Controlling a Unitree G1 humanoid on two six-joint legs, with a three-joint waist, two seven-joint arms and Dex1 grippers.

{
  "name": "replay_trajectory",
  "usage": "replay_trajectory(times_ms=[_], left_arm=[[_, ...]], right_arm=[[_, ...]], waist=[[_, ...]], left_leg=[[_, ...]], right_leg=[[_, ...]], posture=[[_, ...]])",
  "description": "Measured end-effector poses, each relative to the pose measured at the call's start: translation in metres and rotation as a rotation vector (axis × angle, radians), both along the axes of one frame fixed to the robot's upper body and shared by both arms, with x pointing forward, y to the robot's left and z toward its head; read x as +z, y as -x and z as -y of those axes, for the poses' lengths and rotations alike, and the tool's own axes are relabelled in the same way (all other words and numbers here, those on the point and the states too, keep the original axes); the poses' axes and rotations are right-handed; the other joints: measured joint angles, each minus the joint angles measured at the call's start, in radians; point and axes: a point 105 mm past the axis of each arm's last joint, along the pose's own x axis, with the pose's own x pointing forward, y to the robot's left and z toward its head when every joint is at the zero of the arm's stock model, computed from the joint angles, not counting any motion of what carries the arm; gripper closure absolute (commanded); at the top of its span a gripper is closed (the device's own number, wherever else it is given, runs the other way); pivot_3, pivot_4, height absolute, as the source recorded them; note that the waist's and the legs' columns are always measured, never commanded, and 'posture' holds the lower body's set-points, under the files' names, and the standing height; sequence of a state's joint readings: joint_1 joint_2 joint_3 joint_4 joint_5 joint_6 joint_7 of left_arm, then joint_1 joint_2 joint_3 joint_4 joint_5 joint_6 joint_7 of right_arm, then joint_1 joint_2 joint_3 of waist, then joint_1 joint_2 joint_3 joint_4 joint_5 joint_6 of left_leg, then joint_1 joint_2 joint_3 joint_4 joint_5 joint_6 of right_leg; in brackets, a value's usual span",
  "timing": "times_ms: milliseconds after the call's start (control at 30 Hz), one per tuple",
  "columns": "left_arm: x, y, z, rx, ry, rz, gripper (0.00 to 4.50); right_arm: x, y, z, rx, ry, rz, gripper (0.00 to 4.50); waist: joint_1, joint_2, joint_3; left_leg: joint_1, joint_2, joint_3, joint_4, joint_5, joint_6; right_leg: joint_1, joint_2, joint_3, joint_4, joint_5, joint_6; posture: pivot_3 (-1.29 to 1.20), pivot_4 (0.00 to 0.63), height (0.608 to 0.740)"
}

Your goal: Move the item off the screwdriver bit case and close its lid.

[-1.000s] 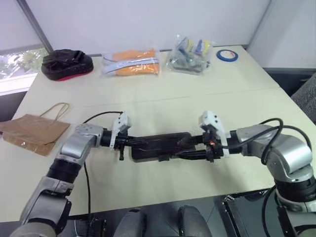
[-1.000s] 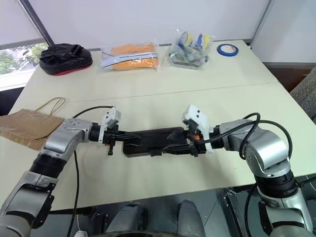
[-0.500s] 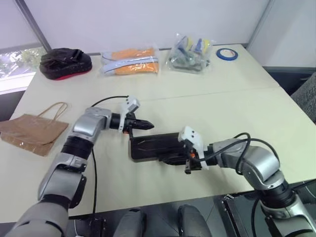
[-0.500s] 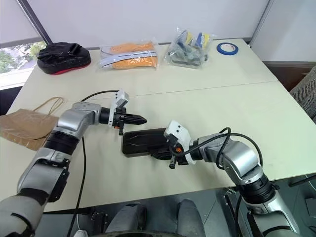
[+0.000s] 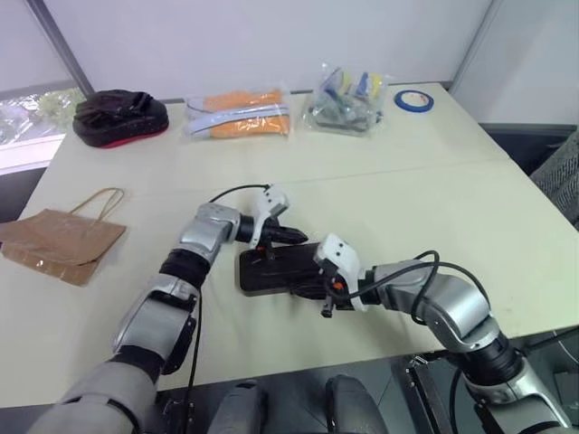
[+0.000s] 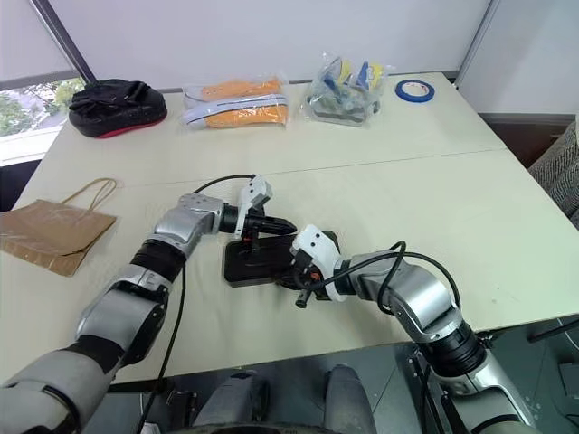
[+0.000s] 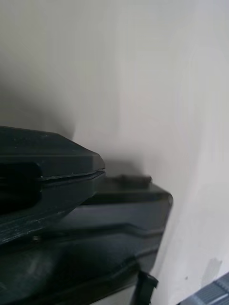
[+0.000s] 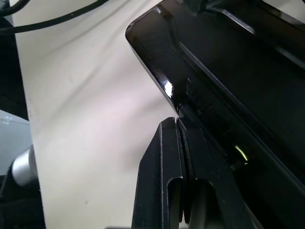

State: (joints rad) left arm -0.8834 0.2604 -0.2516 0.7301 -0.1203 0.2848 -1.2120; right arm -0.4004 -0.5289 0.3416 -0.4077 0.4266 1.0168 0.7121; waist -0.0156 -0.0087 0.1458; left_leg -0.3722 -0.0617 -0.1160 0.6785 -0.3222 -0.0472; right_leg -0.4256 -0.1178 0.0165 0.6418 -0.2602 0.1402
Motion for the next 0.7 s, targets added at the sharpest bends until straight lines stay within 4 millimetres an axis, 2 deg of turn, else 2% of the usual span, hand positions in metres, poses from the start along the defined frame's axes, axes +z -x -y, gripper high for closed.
replay_trajectory(times_ms=[500, 633, 700], left_arm=[[-0.010, 0.006, -0.003, 0.011, -0.009, 0.062, 4.50], [-0.011, 0.007, -0.005, 0.020, -0.009, 0.072, 4.50], [-0.011, 0.007, -0.005, 0.024, -0.010, 0.076, 4.50]], right_arm=[[-0.014, -0.001, -0.006, 0.034, 0.100, 0.094, 4.47], [-0.020, -0.001, -0.008, 0.048, 0.132, 0.130, 4.47], [-0.021, -0.002, -0.009, 0.054, 0.142, 0.149, 4.47]], waist=[[-0.002, -0.007, -0.008], [-0.004, -0.007, -0.008], [-0.005, -0.007, -0.008]], left_leg=[[0.008, 0.001, -0.001, 0.000, -0.002, 0.004], [0.019, 0.002, -0.002, -0.003, -0.007, 0.013], [0.019, 0.003, -0.002, -0.003, -0.008, 0.014]], right_leg=[[0.006, 0.001, 0.000, 0.003, 0.000, 0.000], [0.015, 0.002, 0.000, 0.000, -0.001, 0.000], [0.016, 0.004, 0.000, -0.003, -0.001, 0.000]], posture=[[0.00, 0.150, 0.740], [0.00, 0.150, 0.740], [0.00, 0.150, 0.740]])
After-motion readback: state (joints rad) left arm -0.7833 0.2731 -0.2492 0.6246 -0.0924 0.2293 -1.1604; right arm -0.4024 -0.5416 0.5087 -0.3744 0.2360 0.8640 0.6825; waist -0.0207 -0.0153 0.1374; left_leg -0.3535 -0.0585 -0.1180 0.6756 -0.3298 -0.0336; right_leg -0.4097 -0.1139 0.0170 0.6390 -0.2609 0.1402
